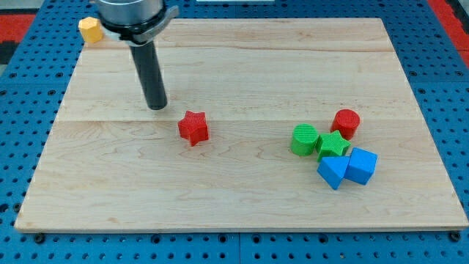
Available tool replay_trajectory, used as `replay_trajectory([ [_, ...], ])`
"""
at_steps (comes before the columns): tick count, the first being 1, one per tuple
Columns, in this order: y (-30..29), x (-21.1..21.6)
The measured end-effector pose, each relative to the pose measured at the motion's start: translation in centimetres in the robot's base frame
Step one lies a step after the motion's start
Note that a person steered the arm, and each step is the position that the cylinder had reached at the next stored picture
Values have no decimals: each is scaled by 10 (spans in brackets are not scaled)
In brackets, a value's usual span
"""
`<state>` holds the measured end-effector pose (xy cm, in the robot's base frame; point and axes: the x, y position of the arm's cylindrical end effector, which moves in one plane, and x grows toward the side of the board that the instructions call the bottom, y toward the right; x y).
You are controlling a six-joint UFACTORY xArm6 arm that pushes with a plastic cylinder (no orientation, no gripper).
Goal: Push the red star into the green circle
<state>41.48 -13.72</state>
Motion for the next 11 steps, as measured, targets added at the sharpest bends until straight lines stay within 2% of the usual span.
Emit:
replay_trajectory([
  [1,0,17],
  [2,75,25],
  [3,102,46],
  [4,49,36],
  [5,42,58],
  [6,104,84],
  [7,190,84],
  [8,214,85],
  [9,123,77],
  [10,81,22],
  [11,81,-50],
])
